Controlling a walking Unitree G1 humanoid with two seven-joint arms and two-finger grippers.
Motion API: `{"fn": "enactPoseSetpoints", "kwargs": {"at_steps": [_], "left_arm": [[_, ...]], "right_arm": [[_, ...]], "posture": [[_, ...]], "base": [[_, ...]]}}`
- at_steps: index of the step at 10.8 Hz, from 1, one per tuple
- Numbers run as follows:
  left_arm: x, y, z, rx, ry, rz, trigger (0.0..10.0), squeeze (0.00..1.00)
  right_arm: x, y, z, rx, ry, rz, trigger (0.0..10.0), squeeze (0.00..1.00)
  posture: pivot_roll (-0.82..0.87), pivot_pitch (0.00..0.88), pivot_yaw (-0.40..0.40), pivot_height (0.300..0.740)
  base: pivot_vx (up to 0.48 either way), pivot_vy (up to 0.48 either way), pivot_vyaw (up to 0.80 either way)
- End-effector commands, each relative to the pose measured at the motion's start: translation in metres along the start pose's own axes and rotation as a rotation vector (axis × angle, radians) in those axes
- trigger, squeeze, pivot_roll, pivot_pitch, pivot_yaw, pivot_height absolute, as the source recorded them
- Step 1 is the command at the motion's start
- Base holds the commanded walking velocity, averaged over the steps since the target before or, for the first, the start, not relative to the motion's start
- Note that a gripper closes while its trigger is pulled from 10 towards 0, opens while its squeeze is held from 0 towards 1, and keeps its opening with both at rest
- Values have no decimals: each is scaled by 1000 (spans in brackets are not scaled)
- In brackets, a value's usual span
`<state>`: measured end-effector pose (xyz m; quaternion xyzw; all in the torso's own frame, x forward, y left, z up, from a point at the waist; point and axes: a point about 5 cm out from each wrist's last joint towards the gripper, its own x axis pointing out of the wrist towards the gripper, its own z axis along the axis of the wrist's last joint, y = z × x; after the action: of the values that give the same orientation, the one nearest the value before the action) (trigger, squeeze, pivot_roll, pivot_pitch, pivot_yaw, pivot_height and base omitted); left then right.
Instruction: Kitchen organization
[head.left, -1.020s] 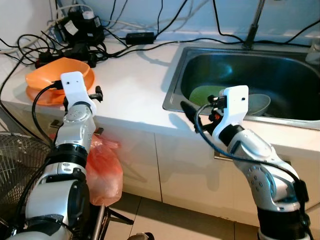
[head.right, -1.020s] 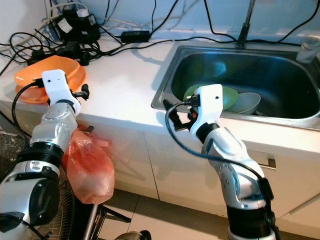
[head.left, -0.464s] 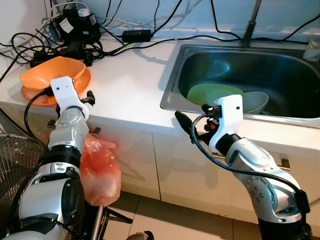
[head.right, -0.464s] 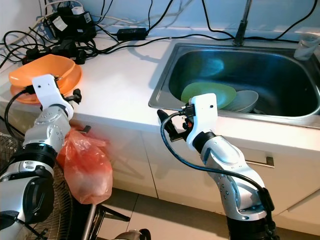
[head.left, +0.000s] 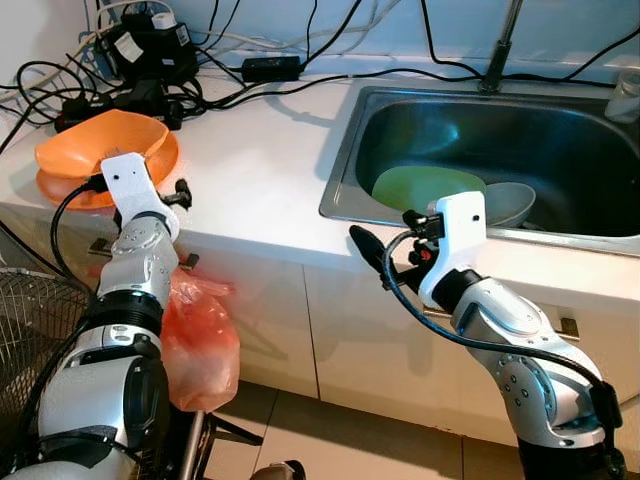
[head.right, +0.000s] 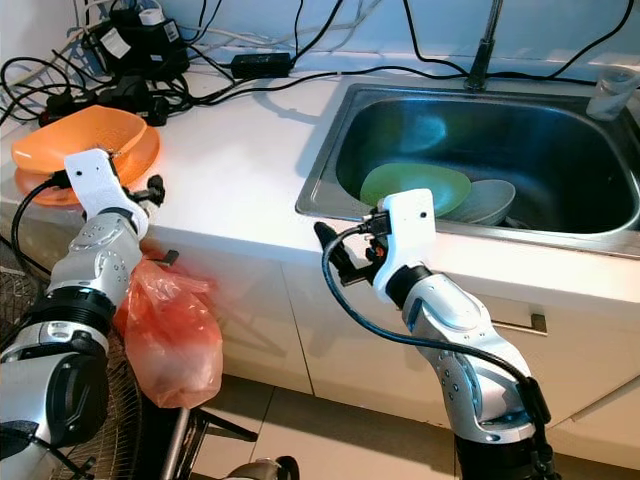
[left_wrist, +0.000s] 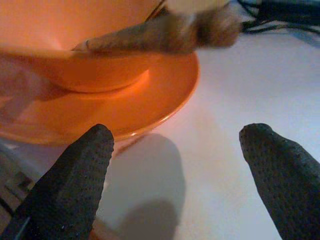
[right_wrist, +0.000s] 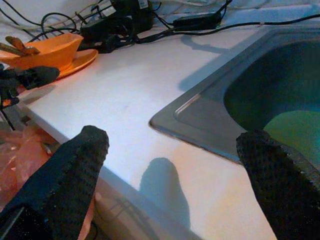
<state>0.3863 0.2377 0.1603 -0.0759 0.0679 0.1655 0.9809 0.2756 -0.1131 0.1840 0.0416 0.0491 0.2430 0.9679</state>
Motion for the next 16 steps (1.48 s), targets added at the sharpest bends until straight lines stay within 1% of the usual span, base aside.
{"fn": "enactPoseSetpoints", "kwargs": {"at_steps": [1, 2, 3, 5, 6, 7, 8, 10, 11, 12, 13, 14, 16], "left_arm": [[2, -5, 9, -14, -27, -19, 10000, 0], [2, -6, 8, -20, -24, -20, 10000, 0], [1, -11, 8, -19, -25, -32, 10000, 0], [-1, -26, 10, -1, -54, -96, 10000, 0], [-2, -30, 9, -5, -48, -102, 10000, 0], [-1, -32, 8, -17, -38, -105, 10000, 0], [-1, -33, 9, -8, -41, -113, 10000, 0], [-3, -45, 13, 29, -58, -173, 10000, 0], [-6, -56, 14, 67, -83, -224, 10000, 0], [-10, -63, 17, 93, -138, -316, 10000, 0], [-18, -72, 16, 106, -174, -358, 10000, 0], [-29, -80, 17, 119, -221, -396, 10000, 0], [-48, -91, 23, 119, -305, -449, 10000, 0]], "right_arm": [[2, 3, 7, -20, -22, 28, 10000, 0], [3, 2, 7, -22, -22, 26, 10000, 0], [5, 1, 7, -22, -22, 22, 10000, 0], [10, 1, 10, -30, -36, 16, 10000, 0], [12, 0, 10, -33, -37, 16, 10000, 0], [15, 0, 12, -39, -43, 19, 10000, 0], [18, 0, 14, -43, -50, 21, 10000, 0], [20, -3, 16, -62, -65, 2, 10000, 0], [20, -7, 18, -78, -81, -49, 10000, 0], [21, -13, 23, -103, -128, -128, 10000, 0], [20, -16, 25, -107, -146, -153, 10000, 0], [20, -18, 27, -116, -165, -175, 10000, 0], [19, -20, 35, -148, -223, -203, 10000, 0]], "posture": [[-24, 46, 74, 740], [-21, 40, 72, 740], [-19, 34, 71, 740], [-12, 11, 71, 740], [-5, 1, 70, 740], [2, 0, 67, 740], [3, 0, 66, 740], [3, 0, 69, 740], [2, 0, 70, 740], [2, 0, 71, 740], [5, 0, 69, 740], [9, 0, 65, 740], [12, 0, 61, 740]], "base": [[0, 0, 0], [0, 0, 0], [0, 0, 0], [0, 0, 0], [0, 0, 0], [251, 0, 0], [307, 0, 0], [313, 0, 0], [0, 0, 0], [0, 0, 0], [0, 0, 0], [0, 0, 0], [0, 0, 0]]}}
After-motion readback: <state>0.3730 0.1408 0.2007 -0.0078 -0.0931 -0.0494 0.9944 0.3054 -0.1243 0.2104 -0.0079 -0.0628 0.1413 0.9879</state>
